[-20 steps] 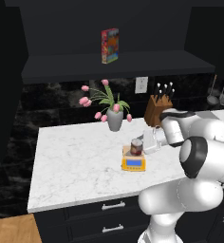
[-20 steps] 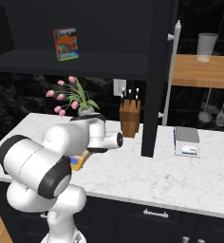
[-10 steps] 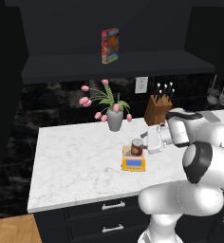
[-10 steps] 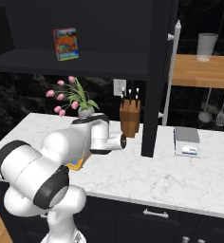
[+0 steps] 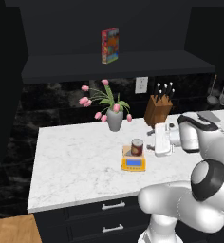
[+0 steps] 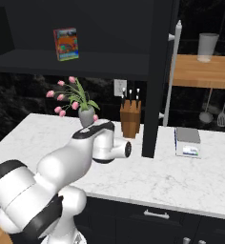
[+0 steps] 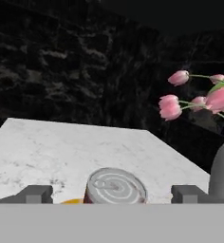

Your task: Pick the canned food and place it on the digital scale for weighing, and close the cabinet.

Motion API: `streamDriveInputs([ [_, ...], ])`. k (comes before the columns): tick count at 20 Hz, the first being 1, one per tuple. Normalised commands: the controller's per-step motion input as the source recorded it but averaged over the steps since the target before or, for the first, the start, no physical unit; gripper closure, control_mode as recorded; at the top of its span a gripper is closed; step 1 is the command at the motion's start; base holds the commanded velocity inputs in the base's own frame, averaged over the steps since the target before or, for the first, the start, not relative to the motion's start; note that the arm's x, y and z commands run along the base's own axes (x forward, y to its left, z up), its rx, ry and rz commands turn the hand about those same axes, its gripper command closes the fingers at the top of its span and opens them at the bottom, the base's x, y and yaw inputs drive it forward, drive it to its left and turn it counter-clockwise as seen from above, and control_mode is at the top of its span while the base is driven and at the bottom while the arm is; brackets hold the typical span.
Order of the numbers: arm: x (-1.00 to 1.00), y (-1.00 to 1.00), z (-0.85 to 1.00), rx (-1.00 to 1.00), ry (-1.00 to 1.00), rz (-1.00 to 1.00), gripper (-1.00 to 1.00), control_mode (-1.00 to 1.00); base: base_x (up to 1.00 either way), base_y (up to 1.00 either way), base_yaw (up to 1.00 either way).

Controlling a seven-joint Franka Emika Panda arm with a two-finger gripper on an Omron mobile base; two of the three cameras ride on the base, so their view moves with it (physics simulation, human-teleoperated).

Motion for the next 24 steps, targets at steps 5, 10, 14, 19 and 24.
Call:
streamDriveInputs([
  [5, -0.35, -0.76, 0.35, 0.11, -0.34, -0.02, -1.00, -1.00, 0.00, 0.00, 0.00],
  [10, -0.21, -0.73, 0.51, 0.12, -0.23, -0.11, -1.00, -1.00, 0.00, 0.00, 0.00],
  [14, -0.05, -0.61, 0.64, 0.15, -0.18, -0.15, -1.00, -1.00, 0.00, 0.00, 0.00],
  [19, -0.13, -0.68, 0.80, 0.11, -0.30, -0.11, -1.00, -1.00, 0.00, 0.00, 0.00],
  [24, -0.16, -0.49, 0.08, 0.28, -0.28, -0.11, -1.00, -1.00, 0.00, 0.00, 0.00],
])
